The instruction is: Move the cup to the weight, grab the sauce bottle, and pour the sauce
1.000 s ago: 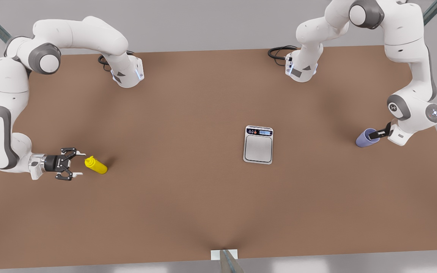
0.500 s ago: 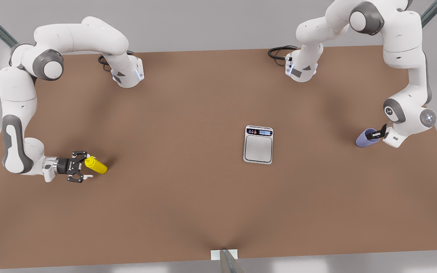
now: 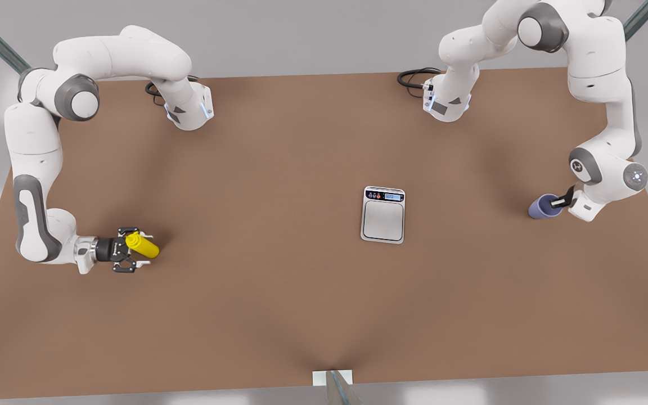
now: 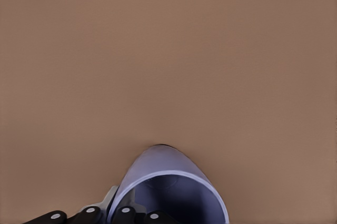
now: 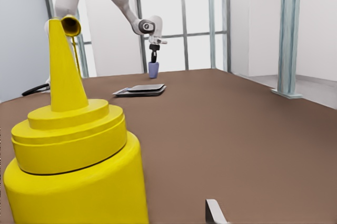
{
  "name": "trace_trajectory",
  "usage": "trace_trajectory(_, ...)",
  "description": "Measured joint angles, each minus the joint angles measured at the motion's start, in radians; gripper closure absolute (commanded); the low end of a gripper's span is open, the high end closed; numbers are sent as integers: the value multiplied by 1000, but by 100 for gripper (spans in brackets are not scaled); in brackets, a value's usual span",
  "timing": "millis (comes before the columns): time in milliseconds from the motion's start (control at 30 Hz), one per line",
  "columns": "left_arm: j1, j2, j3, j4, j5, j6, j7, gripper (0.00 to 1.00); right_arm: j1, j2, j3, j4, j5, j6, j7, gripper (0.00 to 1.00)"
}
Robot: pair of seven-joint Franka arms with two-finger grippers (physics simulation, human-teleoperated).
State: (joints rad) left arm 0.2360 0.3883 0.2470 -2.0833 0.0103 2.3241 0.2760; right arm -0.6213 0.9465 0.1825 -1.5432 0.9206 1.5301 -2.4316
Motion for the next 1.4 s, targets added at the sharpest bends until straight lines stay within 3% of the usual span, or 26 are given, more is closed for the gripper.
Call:
trace_trajectory(67, -4, 1, -1, 6, 9, 0, -3, 79, 0, 0, -1, -1, -7, -1, 1, 46)
trace_trajectory(267, -13, -66, -37, 19, 66, -14, -12, 79, 2, -3, 0, -6, -8, -2, -2, 56)
trace_trajectory(367, -57, -107, -102, 51, 41, -74, -17, 79, 37, -35, 9, 71, -36, -50, 100, 56)
trace_trajectory(567, -179, -92, -374, 109, -113, -100, -52, 79, 183, -158, -5, 154, -104, -24, 300, 56)
trace_trajectory(767, -394, -69, -385, 109, -184, -101, -52, 79, 391, -201, 9, 152, -121, 175, 488, 54)
trace_trajectory(967, -454, -44, -416, 110, -200, -92, -98, 79, 602, -213, 8, 215, -277, 373, 759, 54)
trace_trajectory(1167, -477, -14, -417, 132, -200, -81, -96, 79, 691, -230, 8, 215, -410, 473, 909, 56)
trace_trajectory(1200, -476, -14, -417, 132, -200, -81, -96, 77, 716, -230, 5, 216, -419, 503, 924, 57)
trace_trajectory(1267, -475, -14, -417, 132, -217, -81, -93, 29, 765, -230, -1, 236, -438, 535, 971, 57)
trace_trajectory(1333, -475, -14, -417, 132, -234, -81, -93, 3, 789, -230, -2, 236, -439, 552, 999, 57)
trace_trajectory(1400, -475, -12, -417, 132, -247, -81, -92, 2, 814, -230, -1, 236, -439, 564, 1018, 57)
